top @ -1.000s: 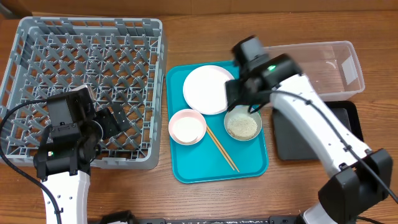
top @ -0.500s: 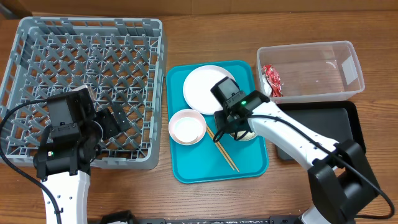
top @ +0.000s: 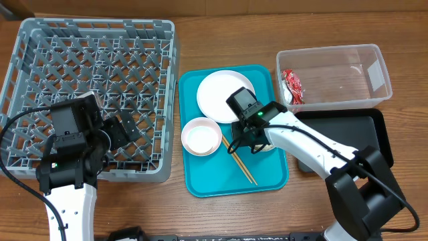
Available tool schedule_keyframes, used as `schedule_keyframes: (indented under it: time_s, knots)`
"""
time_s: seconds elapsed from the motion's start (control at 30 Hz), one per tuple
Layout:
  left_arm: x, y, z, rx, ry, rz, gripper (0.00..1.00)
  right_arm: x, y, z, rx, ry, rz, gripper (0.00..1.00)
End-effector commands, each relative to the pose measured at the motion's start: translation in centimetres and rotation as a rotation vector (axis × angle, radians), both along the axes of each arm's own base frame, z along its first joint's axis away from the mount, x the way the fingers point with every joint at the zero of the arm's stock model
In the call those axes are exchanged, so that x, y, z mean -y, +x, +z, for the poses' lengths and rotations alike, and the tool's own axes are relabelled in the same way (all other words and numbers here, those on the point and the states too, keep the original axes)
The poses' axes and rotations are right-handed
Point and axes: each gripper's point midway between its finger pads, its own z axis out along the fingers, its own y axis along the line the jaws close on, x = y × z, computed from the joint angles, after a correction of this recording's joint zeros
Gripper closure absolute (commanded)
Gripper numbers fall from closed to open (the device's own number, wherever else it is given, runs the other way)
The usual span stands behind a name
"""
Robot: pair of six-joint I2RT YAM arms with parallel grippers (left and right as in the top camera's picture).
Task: Sort waste into correct bins and load items into the dishwasher
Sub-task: 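Move the right gripper to the white bowl of rice and grasp it, then carry the bowl right and tip the rice onto the black tray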
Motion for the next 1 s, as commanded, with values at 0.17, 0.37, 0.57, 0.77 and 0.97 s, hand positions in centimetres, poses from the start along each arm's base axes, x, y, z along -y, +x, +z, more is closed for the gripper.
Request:
schedule_keyframes:
  time_s: [0.17, 0.37, 0.57, 0.77, 0.97]
  knots:
    - [-0.3, 0.5, 0.9, 0.02, 0.004, 0.016, 0.0, 0.6, -0.6, -1.2, -0.011, -0.015, -0.021, 0.86]
    - [-0.3, 0.4, 0.9, 0.018, 0.003, 0.016, 0.0, 0.7, -0.7, -1.2, -0.019, -0.012, -0.06, 0.96]
    - [-0.3, 0.4, 0.9, 0.018, 0.003, 0.016, 0.0, 1.0, -0.3, 1.1, -0.013, -0.019, -0.081, 0.96]
    - [-0.3, 0.4, 0.9, 0.018, 0.004, 0.016, 0.0, 1.8, 1.7, 6.8, 0.101, 0.054, -0.13, 0.96]
    - [-0.3, 0.5, 0.9, 0.023, 0.005, 0.016, 0.0, 6.5, 2.6, 10.6, 0.156, 0.095, -0.291, 0.96]
